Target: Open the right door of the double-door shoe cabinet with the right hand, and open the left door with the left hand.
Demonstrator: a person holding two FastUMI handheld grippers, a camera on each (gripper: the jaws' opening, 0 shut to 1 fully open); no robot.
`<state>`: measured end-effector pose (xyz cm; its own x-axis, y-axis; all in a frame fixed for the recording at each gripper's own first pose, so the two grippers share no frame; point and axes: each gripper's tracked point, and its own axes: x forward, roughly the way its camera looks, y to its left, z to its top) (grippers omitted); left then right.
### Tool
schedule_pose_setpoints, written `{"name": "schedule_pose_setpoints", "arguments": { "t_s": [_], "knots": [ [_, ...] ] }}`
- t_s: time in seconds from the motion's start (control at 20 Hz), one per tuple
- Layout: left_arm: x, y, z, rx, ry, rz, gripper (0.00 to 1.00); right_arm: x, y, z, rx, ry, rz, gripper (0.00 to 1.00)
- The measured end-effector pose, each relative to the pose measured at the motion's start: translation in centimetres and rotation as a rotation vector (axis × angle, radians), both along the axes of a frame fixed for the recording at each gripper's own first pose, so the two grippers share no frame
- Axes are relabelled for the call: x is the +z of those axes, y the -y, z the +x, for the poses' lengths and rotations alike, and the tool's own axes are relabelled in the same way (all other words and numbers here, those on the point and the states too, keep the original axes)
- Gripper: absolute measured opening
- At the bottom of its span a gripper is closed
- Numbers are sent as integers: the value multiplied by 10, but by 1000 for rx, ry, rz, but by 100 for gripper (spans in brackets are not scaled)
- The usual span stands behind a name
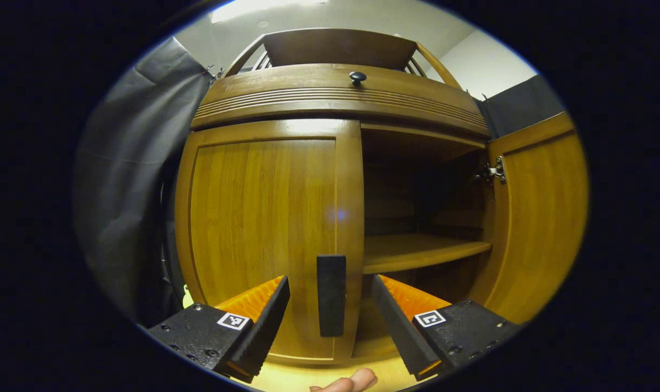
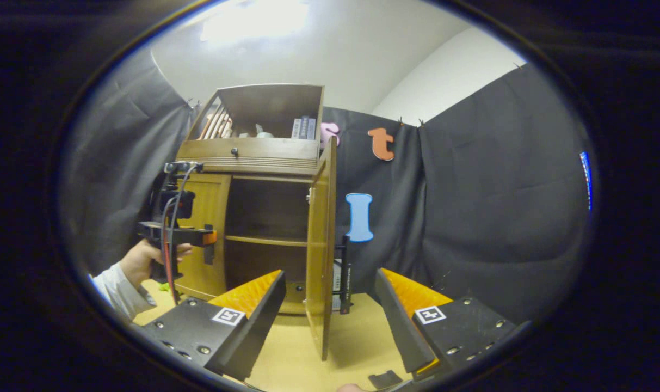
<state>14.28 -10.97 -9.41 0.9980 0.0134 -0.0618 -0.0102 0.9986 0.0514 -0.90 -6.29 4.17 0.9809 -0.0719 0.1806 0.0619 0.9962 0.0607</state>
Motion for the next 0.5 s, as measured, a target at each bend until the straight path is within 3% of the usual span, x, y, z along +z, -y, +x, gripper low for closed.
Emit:
{"name": "schedule_pose_setpoints", "arguments": {
  "t_s": [0.1, 0.2, 0.35, 0.5],
  "knots": [
    [-8, -2, 8, 1, -36, 1, 89, 5, -18, 0, 47, 25, 100, 98],
    [-4, -4, 18, 7, -29, 0, 87, 8, -35, -2, 80, 35, 100, 100],
    [-10, -2, 30, -4, -38, 18, 64, 5, -56, -11, 116, 27, 33, 100],
    [-14, -3, 28, -17, -51, 1, 41, 8, -65, -15, 147, 27, 40, 100]
  ]
}}
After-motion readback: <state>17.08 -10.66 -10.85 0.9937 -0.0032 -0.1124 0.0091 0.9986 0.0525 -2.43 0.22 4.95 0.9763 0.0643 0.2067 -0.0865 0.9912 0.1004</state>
